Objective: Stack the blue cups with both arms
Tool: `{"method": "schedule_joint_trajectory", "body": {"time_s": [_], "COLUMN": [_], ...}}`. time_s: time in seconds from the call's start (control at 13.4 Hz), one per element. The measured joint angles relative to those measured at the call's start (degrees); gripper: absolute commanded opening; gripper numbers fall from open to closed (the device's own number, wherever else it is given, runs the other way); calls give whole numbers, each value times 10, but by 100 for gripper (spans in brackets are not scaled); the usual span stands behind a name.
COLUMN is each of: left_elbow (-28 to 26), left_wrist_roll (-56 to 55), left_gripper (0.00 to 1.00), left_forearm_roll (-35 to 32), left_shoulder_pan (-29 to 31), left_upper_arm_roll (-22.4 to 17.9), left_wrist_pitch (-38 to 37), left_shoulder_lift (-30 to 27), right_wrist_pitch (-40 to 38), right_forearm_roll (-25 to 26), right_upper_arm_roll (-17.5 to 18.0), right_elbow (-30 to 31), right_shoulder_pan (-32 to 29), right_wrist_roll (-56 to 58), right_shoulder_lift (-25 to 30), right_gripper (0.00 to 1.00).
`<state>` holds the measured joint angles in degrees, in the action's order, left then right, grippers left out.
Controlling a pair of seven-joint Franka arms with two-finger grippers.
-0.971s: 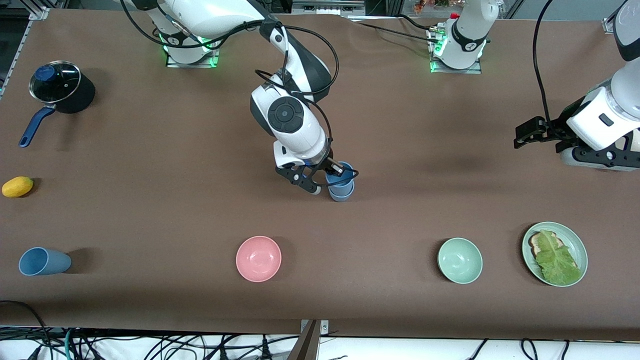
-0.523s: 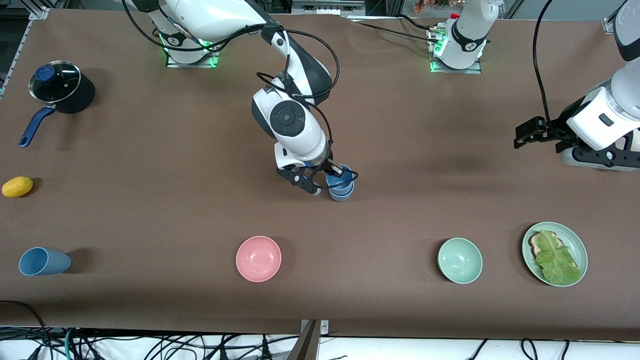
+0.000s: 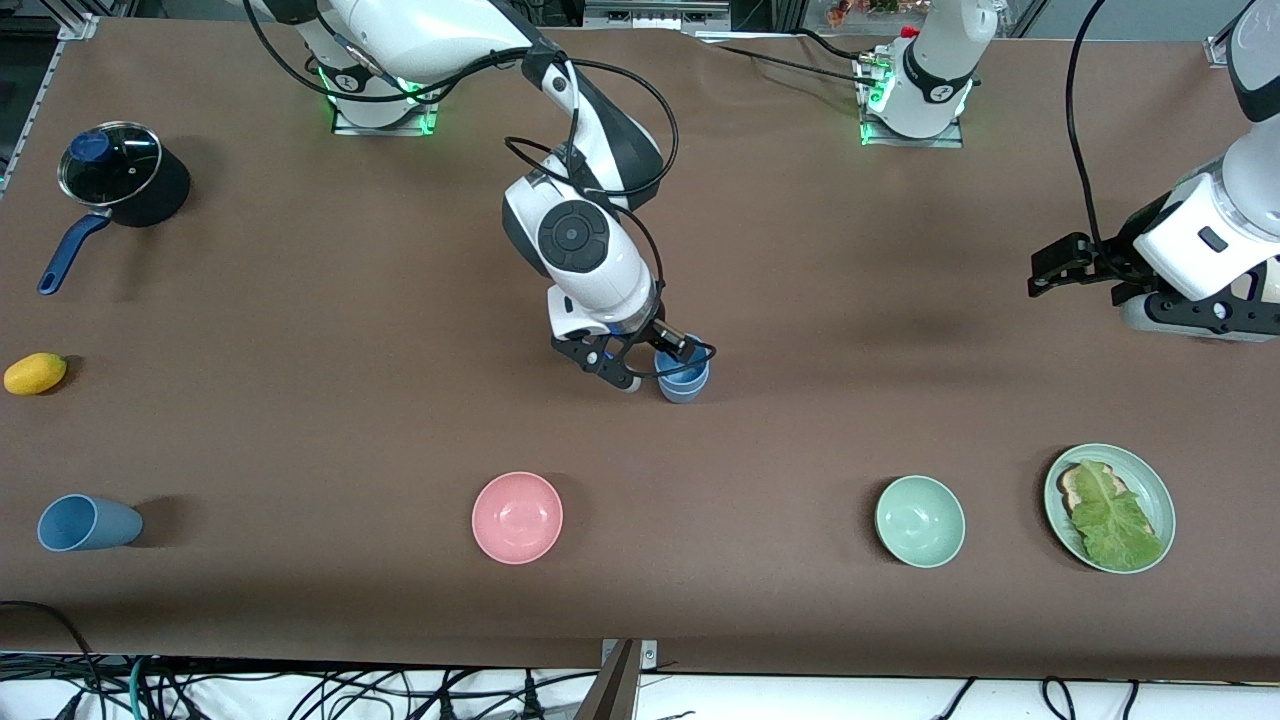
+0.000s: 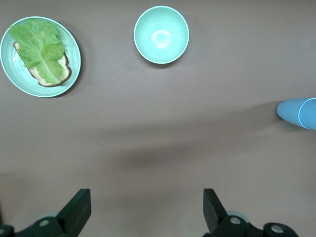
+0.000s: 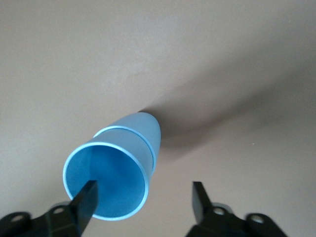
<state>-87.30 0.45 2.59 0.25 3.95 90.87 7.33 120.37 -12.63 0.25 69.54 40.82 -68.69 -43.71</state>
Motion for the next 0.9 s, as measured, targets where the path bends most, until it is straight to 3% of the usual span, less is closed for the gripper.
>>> {"method": "schedule_joint_trajectory", "body": {"time_s": [0.3, 0.9], "left_elbow": [0, 0], "left_wrist_roll": [0, 0], "left_gripper": [100, 100], "left_forearm_roll": [0, 0], "left_shoulder_pan": [0, 0], "left_upper_arm_roll": [0, 1], "left_wrist_pitch": [0, 0], "left_shoulder_lift": [0, 0], "right_wrist_pitch": [-40, -225], "right_forearm_roll": [0, 0], "right_upper_arm_roll": [-3, -16], "right_elbow": [-4, -5], "right_shoulder_pan": [-18, -96], "right_wrist_roll": [10, 168], "right_shoulder_lift": [21, 87], "right_gripper": [100, 100]}}
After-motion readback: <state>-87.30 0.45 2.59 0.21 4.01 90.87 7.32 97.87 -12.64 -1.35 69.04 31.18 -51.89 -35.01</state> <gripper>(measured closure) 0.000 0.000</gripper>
